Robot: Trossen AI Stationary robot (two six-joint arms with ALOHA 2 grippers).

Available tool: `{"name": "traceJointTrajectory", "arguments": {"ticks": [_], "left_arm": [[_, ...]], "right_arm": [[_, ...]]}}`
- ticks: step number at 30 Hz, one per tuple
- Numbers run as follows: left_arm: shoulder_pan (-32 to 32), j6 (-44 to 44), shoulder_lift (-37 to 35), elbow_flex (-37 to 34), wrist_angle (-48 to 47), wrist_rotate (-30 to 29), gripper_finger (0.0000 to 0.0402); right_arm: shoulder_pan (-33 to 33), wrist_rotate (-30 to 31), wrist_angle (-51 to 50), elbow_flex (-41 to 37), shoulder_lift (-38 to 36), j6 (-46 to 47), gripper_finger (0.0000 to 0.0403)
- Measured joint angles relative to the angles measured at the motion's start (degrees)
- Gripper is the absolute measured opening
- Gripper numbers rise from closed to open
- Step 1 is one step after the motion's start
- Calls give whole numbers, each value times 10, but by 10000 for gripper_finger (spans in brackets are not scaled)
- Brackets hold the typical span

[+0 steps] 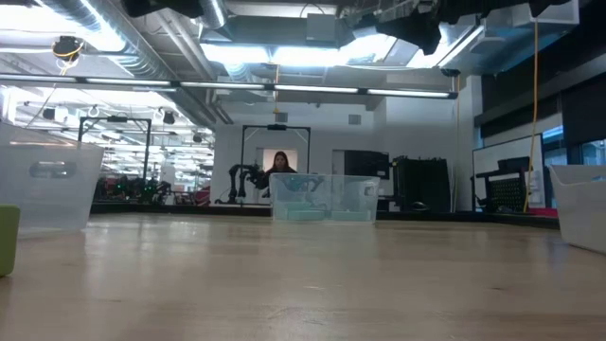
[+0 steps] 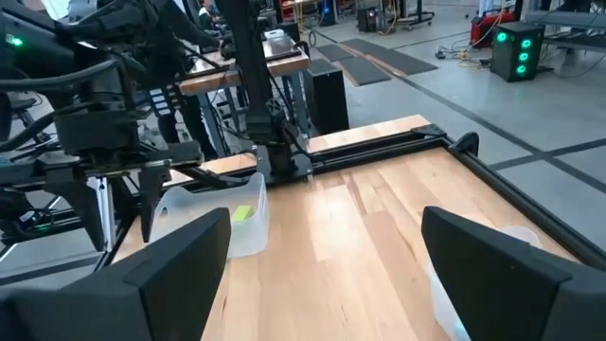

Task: Sort & place blocks by color
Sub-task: Put the green block into the bottom transparent bin

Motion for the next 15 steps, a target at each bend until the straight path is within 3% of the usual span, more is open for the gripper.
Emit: {"name": "traceJointTrajectory", "arguments": {"ticks": [15], "left_arm": [[0, 2, 0, 0, 1, 19, 187]], "right_arm": [[0, 0, 0, 0, 0, 0, 351]]}}
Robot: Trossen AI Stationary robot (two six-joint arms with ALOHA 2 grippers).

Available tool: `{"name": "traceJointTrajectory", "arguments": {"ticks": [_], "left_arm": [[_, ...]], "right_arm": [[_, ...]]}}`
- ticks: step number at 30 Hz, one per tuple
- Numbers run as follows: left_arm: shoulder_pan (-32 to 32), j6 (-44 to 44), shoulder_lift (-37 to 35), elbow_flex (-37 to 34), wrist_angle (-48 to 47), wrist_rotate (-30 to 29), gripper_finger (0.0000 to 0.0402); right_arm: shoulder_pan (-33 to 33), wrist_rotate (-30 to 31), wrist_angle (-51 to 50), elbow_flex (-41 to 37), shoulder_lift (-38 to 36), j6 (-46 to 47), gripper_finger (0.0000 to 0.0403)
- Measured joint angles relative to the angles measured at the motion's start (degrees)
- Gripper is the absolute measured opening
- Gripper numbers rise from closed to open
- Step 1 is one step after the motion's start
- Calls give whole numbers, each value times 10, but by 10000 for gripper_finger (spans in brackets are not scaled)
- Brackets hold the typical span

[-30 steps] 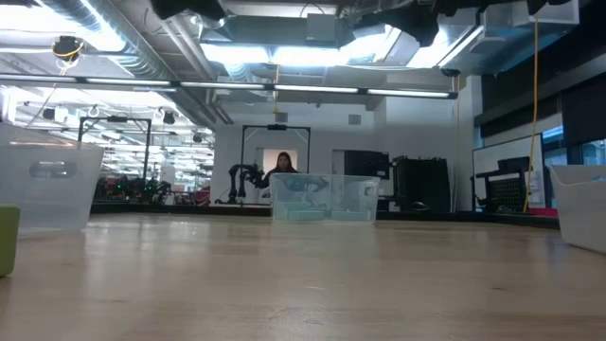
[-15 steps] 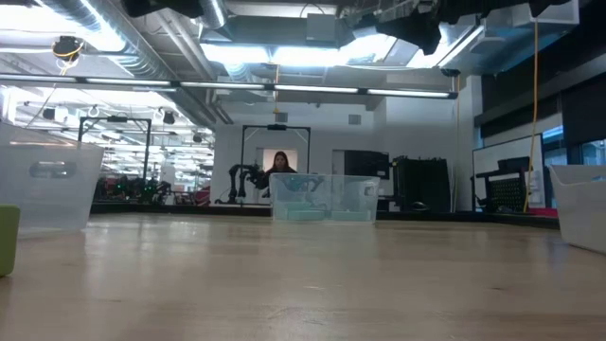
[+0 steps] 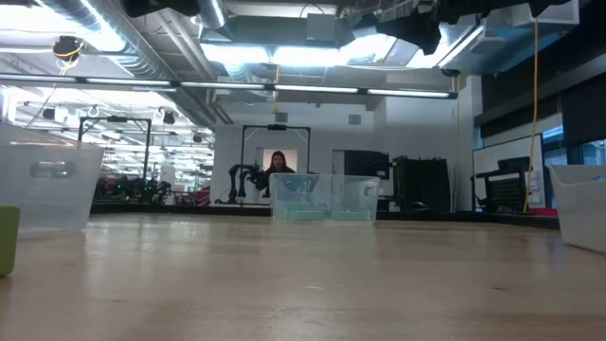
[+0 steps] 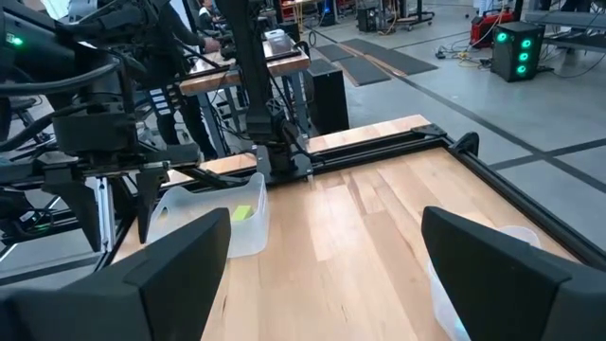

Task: Sort & place blocks by color
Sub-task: Put the green block into the bottom transparent bin

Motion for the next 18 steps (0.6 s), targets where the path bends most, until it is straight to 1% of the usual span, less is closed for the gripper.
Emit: {"name": "traceJointTrajectory", "arguments": {"ticks": [6, 10, 15, 18], "left_arm": [[0, 31, 0, 0, 0, 4, 187], [0, 74, 0, 0, 0, 33, 187], [-3, 169, 0, 0, 0, 18, 187], [-3, 184, 0, 0, 0, 16, 187]], "right_arm": [[0, 0, -5, 0, 0, 0, 351], [0, 0, -9, 0, 0, -7, 351], [0, -1, -9, 0, 0, -13, 351], [0, -1, -9, 0, 0, -13, 351]]}}
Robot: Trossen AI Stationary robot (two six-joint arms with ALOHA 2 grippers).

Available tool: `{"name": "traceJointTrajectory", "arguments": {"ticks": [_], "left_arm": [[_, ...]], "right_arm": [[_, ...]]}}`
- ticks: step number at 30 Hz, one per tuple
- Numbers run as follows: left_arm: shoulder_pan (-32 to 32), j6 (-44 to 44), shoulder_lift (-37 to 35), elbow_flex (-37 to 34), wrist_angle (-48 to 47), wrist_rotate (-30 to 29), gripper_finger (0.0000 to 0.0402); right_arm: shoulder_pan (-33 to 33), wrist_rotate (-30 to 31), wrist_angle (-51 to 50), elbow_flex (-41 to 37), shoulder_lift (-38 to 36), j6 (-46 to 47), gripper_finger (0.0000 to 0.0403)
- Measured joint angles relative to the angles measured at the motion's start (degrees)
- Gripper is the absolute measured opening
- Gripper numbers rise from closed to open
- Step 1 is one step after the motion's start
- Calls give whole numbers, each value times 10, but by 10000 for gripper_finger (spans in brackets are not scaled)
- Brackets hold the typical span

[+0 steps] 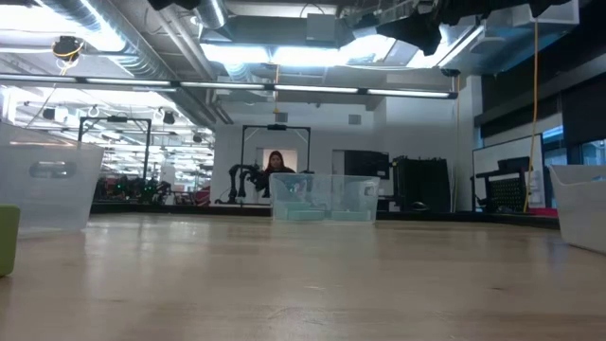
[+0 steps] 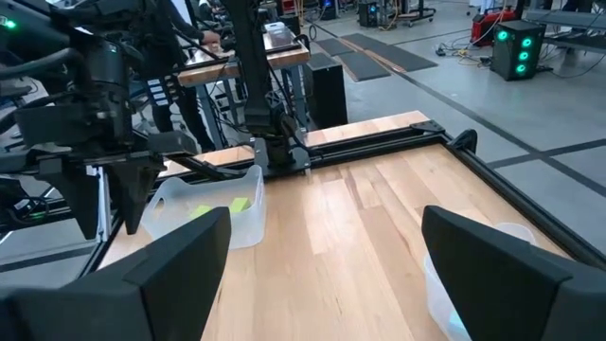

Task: Sort & place blocks by color
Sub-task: Put the green block into the bottom transparent bin

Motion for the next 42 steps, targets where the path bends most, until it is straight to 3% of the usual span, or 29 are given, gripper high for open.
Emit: {"name": "traceJointTrajectory", "arguments": {"ticks": [17, 30, 35, 42], "left_arm": [[1, -33, 0, 0, 23, 17, 187], [-2, -26, 0, 0, 21, 66, 187], [-4, -108, 4, 0, 21, 70, 187], [-9, -284, 17, -2, 19, 152, 187]], "right_arm": [[0, -1, 0, 0, 0, 1, 351], [0, -1, 0, 0, 0, 2, 351], [0, -1, 0, 0, 0, 3, 351], [0, -1, 0, 0, 0, 3, 351]]}}
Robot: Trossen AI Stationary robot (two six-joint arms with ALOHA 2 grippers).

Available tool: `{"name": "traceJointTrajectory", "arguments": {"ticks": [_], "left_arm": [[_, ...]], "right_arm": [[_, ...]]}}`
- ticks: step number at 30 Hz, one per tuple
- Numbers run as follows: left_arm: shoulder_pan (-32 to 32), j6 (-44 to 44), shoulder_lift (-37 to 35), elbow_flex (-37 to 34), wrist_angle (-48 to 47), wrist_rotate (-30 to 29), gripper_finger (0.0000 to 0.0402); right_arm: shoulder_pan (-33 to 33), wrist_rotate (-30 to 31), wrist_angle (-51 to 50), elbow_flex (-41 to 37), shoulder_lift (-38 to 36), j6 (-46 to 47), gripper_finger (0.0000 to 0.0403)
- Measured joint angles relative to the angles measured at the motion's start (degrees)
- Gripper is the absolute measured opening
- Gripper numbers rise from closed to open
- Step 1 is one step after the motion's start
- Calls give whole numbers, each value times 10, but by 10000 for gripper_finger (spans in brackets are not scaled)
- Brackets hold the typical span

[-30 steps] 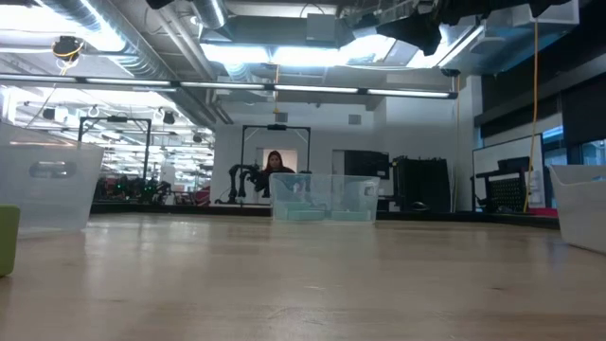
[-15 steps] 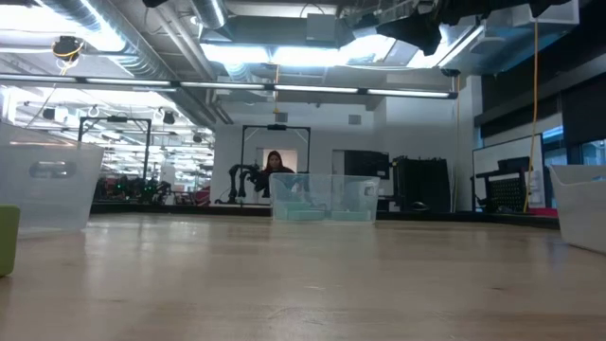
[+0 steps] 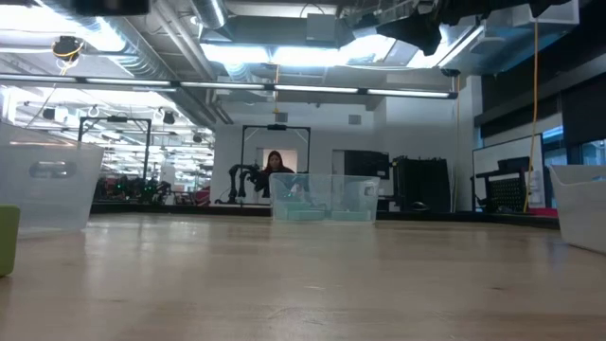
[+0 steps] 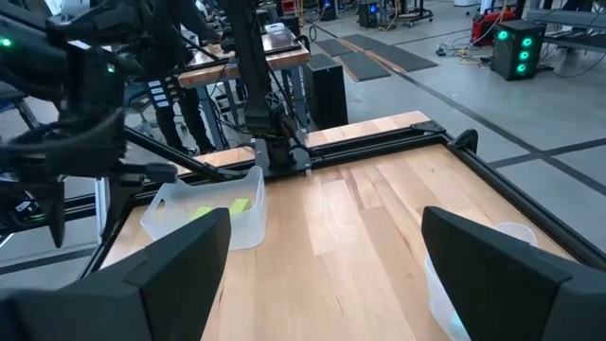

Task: Sort & place blocks by color
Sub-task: Put the green block into the bottom transparent bin

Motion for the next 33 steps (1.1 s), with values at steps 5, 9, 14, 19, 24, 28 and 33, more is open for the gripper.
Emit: {"name": "traceJointTrajectory", "arguments": {"ticks": [5, 9, 14, 19, 24, 28, 33], "left_arm": [[-22, -100, 26, 1, 40, 15, 187], [-35, -224, 57, 1, 43, 15, 187], [-45, -383, 96, 1, 2, 13, 187], [-40, -437, 125, 1, -23, 9, 187], [-35, -459, 149, 1, -26, 9, 187], [-36, -465, 160, 1, -29, 11, 187], [-35, -439, 159, 2, -70, -22, 187]], "right_arm": [[0, 1, -2, 0, 0, 0, 351], [0, 1, -8, 0, 0, 0, 351], [0, 1, -30, 0, 0, -1, 351], [0, 1, -34, 0, 0, -2, 351], [0, 1, -34, 0, 0, -3, 351], [0, 1, -34, 0, 0, -3, 351], [0, 1, -34, 0, 0, -3, 351]]}}
